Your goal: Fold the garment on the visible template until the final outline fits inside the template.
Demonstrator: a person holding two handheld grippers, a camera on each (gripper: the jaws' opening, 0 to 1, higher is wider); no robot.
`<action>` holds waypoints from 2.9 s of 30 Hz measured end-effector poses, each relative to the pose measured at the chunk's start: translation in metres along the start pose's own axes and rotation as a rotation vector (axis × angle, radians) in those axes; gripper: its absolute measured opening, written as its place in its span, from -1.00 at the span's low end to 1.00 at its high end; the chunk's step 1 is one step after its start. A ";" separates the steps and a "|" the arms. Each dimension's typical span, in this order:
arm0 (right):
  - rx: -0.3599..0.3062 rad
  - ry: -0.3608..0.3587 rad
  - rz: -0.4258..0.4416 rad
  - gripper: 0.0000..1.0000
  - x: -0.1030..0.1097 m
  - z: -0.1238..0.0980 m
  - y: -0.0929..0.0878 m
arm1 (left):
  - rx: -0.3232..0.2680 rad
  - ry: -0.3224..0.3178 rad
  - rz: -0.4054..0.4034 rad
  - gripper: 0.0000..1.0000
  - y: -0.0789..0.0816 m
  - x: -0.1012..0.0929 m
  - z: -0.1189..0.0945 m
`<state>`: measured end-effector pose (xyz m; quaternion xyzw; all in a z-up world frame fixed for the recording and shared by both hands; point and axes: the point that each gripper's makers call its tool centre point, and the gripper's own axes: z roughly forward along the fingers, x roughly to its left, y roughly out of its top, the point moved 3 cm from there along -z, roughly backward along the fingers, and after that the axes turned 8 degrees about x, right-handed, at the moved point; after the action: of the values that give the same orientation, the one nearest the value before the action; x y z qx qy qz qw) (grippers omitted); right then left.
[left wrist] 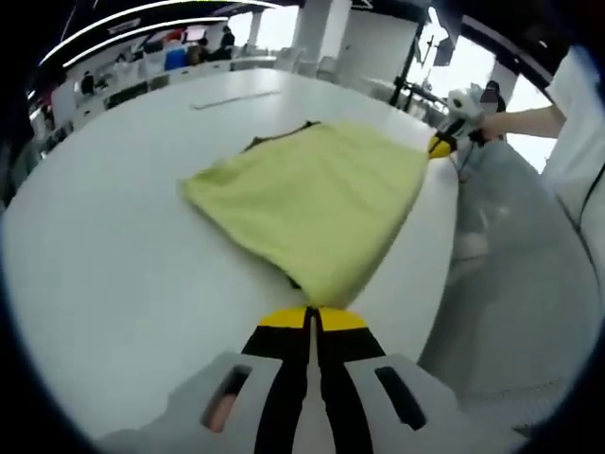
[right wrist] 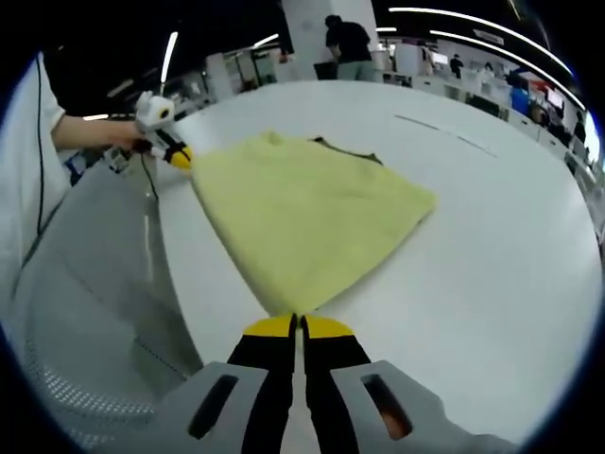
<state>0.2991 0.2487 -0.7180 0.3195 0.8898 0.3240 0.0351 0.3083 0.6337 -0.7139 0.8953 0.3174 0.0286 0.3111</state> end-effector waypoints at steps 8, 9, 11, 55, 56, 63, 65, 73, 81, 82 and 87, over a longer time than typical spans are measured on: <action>0.027 0.004 -0.002 -0.96 0.000 0.003 -0.007 | 0.041 -0.013 0.016 -1.00 -0.012 -0.004 0.007; 0.027 0.004 0.000 -0.96 -0.001 0.004 -0.008 | 0.044 -0.014 0.015 -1.00 -0.013 -0.005 0.008; 0.020 0.002 0.005 -0.96 0.000 0.003 -0.008 | 0.052 -0.016 0.020 -1.00 -0.013 -0.006 0.008; -0.105 -0.174 0.073 -0.81 -0.017 -0.038 -0.004 | -0.131 0.097 -0.258 -0.86 -0.011 0.005 -0.044; -0.106 -0.182 0.076 -0.72 -0.018 -0.041 -0.003 | -0.134 0.101 -0.261 -0.83 -0.010 0.006 -0.046; -0.115 -0.238 0.087 -0.24 -0.015 -0.062 0.010 | -0.184 0.133 -0.277 -0.54 0.005 0.003 -0.073; -0.130 -0.252 0.097 -0.08 -0.013 -0.067 0.014 | -0.197 0.136 -0.289 -0.43 0.010 0.001 -0.080; -0.173 -0.264 0.160 0.39 -0.002 -0.089 0.019 | -0.222 0.160 -0.271 0.34 0.026 -0.017 -0.107; -0.173 -0.234 0.200 0.89 0.021 -0.109 0.017 | -0.220 0.162 -0.273 0.75 0.026 -0.033 -0.127; -0.182 -0.225 0.205 0.97 0.025 -0.112 0.018 | -0.228 0.158 -0.286 0.80 0.026 -0.034 -0.130; -0.171 -0.200 0.203 0.99 0.041 -0.122 0.018 | -0.263 0.151 -0.294 0.99 0.026 -0.042 -0.143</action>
<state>0.2434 0.2166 -0.6053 0.4341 0.8141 0.3673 0.1175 0.2536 0.6698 -0.5776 0.7865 0.4604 0.0913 0.4015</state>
